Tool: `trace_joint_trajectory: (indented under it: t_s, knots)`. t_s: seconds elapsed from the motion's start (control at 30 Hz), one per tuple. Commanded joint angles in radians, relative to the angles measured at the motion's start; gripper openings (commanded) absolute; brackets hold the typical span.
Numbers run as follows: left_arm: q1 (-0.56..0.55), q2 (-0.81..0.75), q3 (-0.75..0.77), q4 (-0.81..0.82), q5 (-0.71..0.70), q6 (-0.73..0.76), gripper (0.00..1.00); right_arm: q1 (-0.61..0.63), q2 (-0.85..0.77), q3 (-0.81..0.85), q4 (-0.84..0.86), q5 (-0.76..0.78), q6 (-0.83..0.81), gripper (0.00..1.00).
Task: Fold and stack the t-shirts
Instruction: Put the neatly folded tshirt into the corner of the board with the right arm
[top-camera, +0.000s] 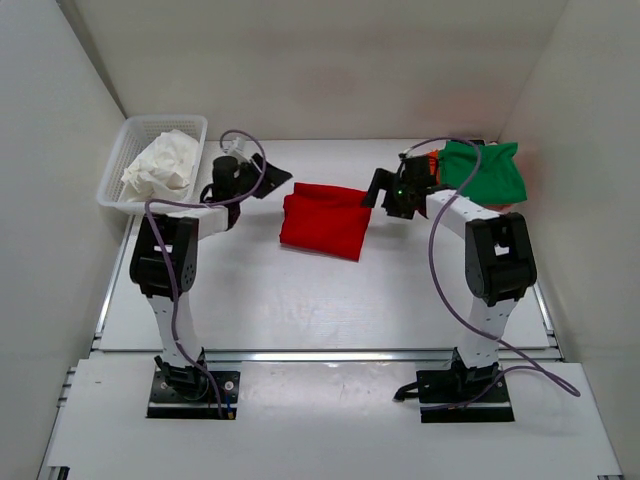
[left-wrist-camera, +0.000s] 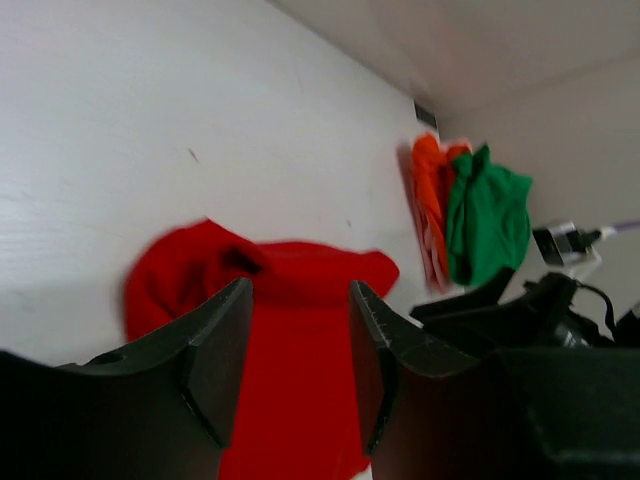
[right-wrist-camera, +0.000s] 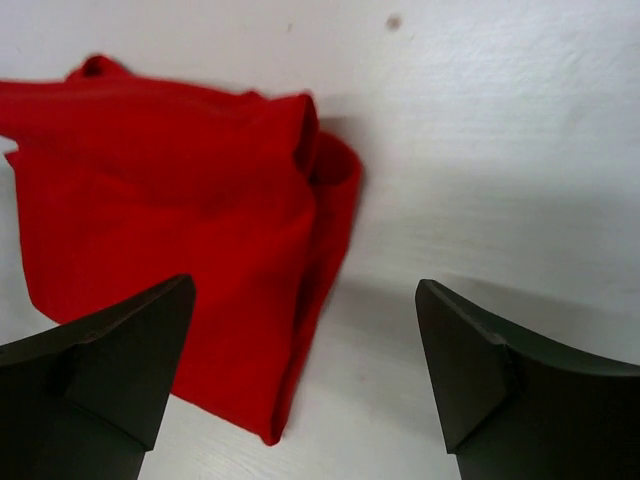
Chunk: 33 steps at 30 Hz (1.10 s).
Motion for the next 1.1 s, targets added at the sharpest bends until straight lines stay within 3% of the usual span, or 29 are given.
trace_joint_trajectory:
  t_s: [0.0, 0.13, 0.27, 0.37, 0.43, 0.7, 0.8, 0.83, 0.9, 0.97, 1.07]
  knots:
    - [-0.102, -0.008, 0.023, -0.052, 0.092, 0.029, 0.53, 0.073, -0.027, -0.038, -0.031, 0.066, 0.045, 0.91]
    - [-0.125, 0.086, 0.091, -0.188, 0.039, 0.024, 0.52, 0.129, 0.027, 0.022, -0.093, 0.171, 0.077, 0.99]
    - [-0.079, 0.190, 0.123, -0.316, 0.020, -0.026, 0.44, 0.189, 0.110, 0.086, -0.190, 0.245, 0.120, 0.99]
    - [-0.072, 0.256, 0.190, -0.518, 0.008, -0.001, 0.43, 0.203, 0.176, 0.152, -0.222, 0.189, 0.133, 0.99]
    - [-0.070, 0.281, 0.204, -0.557, 0.032, 0.002, 0.43, 0.216, 0.202, 0.180, -0.231, 0.170, 0.140, 0.99]
    - [-0.073, 0.333, 0.201, -0.541, 0.080, -0.024, 0.42, 0.173, 0.268, 0.240, -0.140, -0.105, 0.198, 0.97]
    - [-0.076, 0.331, 0.212, -0.569, 0.086, -0.010, 0.41, 0.158, 0.277, 0.219, -0.029, -0.243, 0.240, 0.88]
    - [-0.075, 0.339, 0.221, -0.566, 0.092, -0.010, 0.41, 0.150, 0.280, 0.214, 0.017, -0.297, 0.252, 0.78]
    - [-0.076, 0.342, 0.223, -0.572, 0.089, -0.004, 0.42, 0.137, 0.282, 0.199, 0.089, -0.371, 0.266, 0.45]
    - [-0.069, 0.331, 0.215, -0.558, 0.118, -0.010, 0.42, 0.118, 0.267, 0.171, 0.194, -0.428, 0.284, 0.04]
    - [-0.047, 0.256, 0.158, -0.474, 0.187, -0.046, 0.43, 0.083, 0.227, 0.159, 0.255, -0.489, 0.275, 0.00]
